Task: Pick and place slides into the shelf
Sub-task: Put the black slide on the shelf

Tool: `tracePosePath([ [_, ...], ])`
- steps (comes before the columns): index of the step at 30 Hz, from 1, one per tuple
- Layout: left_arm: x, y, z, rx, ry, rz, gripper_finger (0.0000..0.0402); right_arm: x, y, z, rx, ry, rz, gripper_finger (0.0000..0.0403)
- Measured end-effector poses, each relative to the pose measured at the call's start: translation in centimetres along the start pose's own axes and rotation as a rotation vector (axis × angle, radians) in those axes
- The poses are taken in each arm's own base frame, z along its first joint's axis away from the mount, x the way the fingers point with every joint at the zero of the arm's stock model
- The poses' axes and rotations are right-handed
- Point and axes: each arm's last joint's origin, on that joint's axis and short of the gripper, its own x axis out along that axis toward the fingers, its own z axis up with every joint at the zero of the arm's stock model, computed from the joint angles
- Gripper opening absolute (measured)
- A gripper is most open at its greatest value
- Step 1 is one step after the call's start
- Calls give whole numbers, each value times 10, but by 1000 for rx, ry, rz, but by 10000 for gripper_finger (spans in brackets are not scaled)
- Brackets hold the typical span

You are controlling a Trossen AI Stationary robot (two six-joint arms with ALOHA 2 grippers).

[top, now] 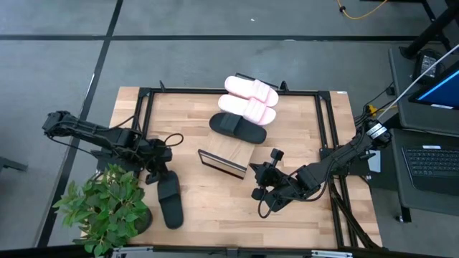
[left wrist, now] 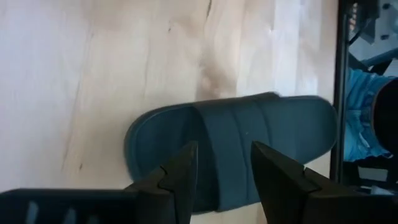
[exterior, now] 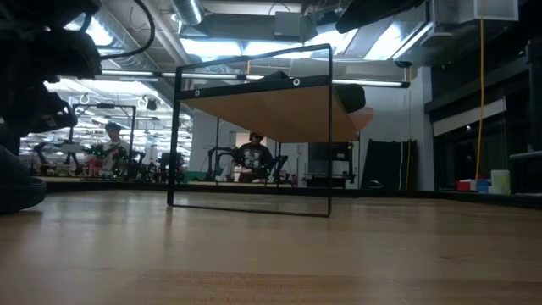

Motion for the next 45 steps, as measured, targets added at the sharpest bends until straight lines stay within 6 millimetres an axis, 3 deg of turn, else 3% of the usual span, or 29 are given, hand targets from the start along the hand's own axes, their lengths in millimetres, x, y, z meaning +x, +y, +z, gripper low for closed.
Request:
tracePosePath([
  [12,7,-11,-6,44,6,51,140,0,0,0,2,0,0,19],
  [22,24,-16,-7,52,77,90,140,0,0,1,7,-4,2,4],
  [45,36,-21,-5,15,194,-29,140,0,0,1,10,-4,2,25],
])
